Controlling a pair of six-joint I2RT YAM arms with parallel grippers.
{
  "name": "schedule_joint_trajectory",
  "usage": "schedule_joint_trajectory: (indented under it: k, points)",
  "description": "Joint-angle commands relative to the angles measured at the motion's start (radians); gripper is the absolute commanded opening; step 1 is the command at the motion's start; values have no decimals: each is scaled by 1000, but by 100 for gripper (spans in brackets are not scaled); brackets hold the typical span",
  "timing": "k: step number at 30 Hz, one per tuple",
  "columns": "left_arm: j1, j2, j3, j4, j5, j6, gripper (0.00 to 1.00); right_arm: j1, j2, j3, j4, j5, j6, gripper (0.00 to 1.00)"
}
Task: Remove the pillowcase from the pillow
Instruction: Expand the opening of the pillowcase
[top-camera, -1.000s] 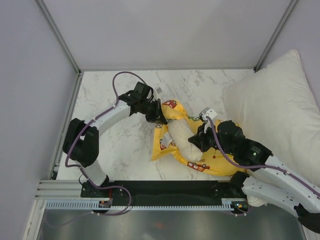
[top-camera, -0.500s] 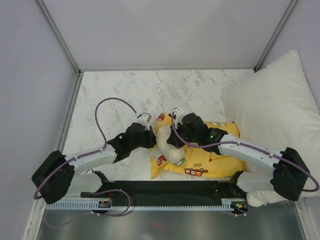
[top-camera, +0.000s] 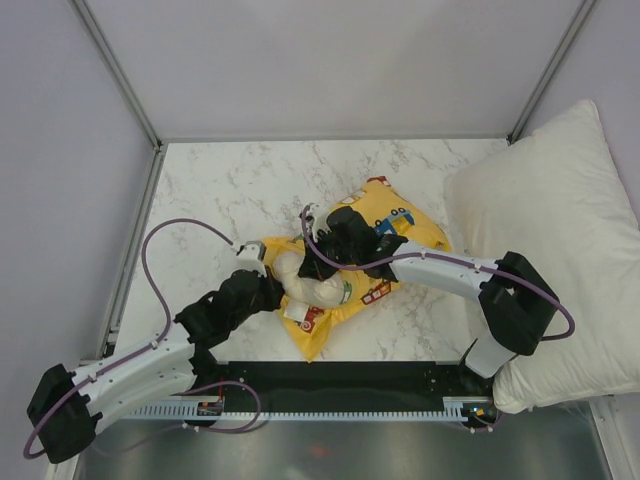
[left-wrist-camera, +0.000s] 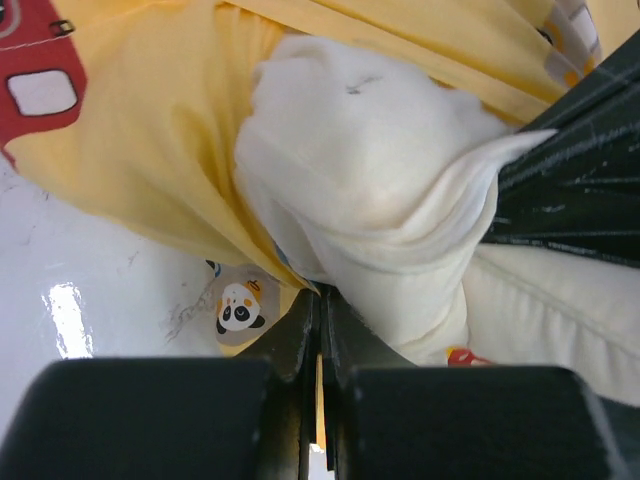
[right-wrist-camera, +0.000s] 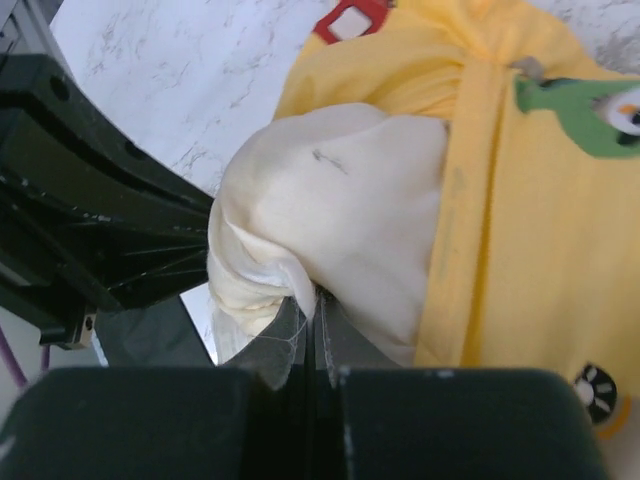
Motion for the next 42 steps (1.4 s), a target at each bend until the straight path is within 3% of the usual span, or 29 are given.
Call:
schedule_joint_trajectory:
  k: [1, 5, 9, 12, 13, 17, 22, 26, 33, 42]
  points:
    - [-36, -11, 20, 60, 97, -80, 2, -37, 30, 25, 12, 312, -61, 0]
    - [-36, 41, -13, 199, 166, -72, 2, -79, -75, -42, -94, 589, -38, 0]
    - [-38, 143, -7, 310, 208, -11, 2, -90, -285, -108, -253, 817, -55, 1]
    - [-36, 207, 8, 382, 260, 26, 2, -90, -422, -125, -319, 809, -104, 25]
    - [-36, 220, 11, 440, 261, 34, 2, -89, -456, -125, -341, 779, -148, 47]
    - [-38, 293, 48, 518, 344, 87, 2, -84, -597, -95, -355, 579, -264, 78]
    - [-38, 393, 85, 591, 413, 126, 2, -37, -617, -13, -364, 396, -388, 98]
    - [-36, 419, 92, 623, 445, 118, 2, 54, -574, 45, -341, 312, -455, 98]
    - [-34, 350, 74, 614, 461, 126, 2, 109, -442, 19, -347, 259, -558, 98]
    - [-34, 272, 57, 576, 481, 135, 2, 181, -332, -73, -271, 474, -592, 98]
